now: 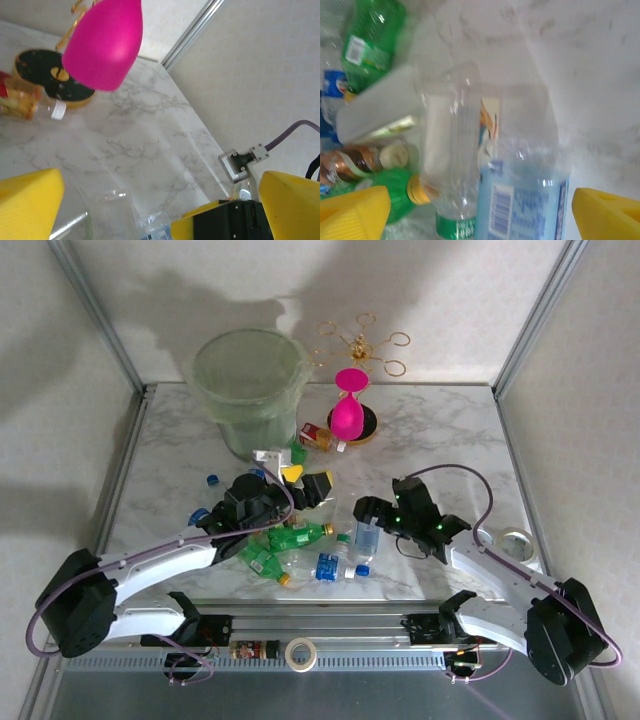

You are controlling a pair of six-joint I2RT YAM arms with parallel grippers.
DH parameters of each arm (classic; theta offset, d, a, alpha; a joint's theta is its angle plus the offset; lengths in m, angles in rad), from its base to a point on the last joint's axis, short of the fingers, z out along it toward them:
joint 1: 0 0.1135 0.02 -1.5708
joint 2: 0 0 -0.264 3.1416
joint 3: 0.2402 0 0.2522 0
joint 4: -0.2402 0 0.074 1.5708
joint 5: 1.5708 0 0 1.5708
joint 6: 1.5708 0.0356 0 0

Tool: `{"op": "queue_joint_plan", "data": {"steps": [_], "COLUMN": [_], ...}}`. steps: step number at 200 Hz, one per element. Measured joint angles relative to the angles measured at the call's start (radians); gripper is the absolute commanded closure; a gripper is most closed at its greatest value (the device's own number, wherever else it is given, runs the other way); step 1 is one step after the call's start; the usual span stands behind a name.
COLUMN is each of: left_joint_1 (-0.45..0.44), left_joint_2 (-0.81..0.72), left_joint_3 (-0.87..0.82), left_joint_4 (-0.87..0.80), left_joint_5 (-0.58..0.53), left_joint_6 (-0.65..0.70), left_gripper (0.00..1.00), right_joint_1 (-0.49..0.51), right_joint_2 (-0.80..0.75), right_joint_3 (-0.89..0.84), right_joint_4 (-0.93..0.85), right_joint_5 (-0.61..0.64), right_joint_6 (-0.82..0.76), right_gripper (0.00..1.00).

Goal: Put the plastic bottles in the bin

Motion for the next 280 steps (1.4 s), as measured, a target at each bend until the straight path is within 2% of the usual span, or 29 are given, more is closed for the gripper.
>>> {"op": "queue_joint_plan", "data": {"steps": [64,98,167,235,280], "left_joint_1": [-0.01,-0.01,-0.01,-0.01,-0.01], "left_joint_2": [0.121,0.136,0.135,0.135,0.134], "left_joint_3": [-0.083,-0.083,-0.082,-0.082,-0.082], "left_joint_4": [0.106,0.12,0.121,0.121,0.124], "left_joint_5": [-0.023,-0.024,-0.049,-0.05,-0.049], "left_joint_6": [-0.127,-0.14,-0.138,-0.139,-0.152], "left_gripper": [0.0,0.0,0.0,0.0,0.0], "right_joint_1": [0.014,0.033,0.035,0.037,0.037], "right_joint_2": [0.075,0.148,0.214,0.229,0.194], "right_joint_3": [-0.04,-0.041,-0.047,-0.029,-0.028], "right_joint_4": [0.006,0.047,0.071,0.05,0.044], "right_joint_5": [-0.027,-0.048,-0.003,0.015,0.05], "right_joint_6": [0.048,0.068,0.087,0.077,0.042], "right_gripper": [0.11,0.16,0.23,0.44,0.47]}}
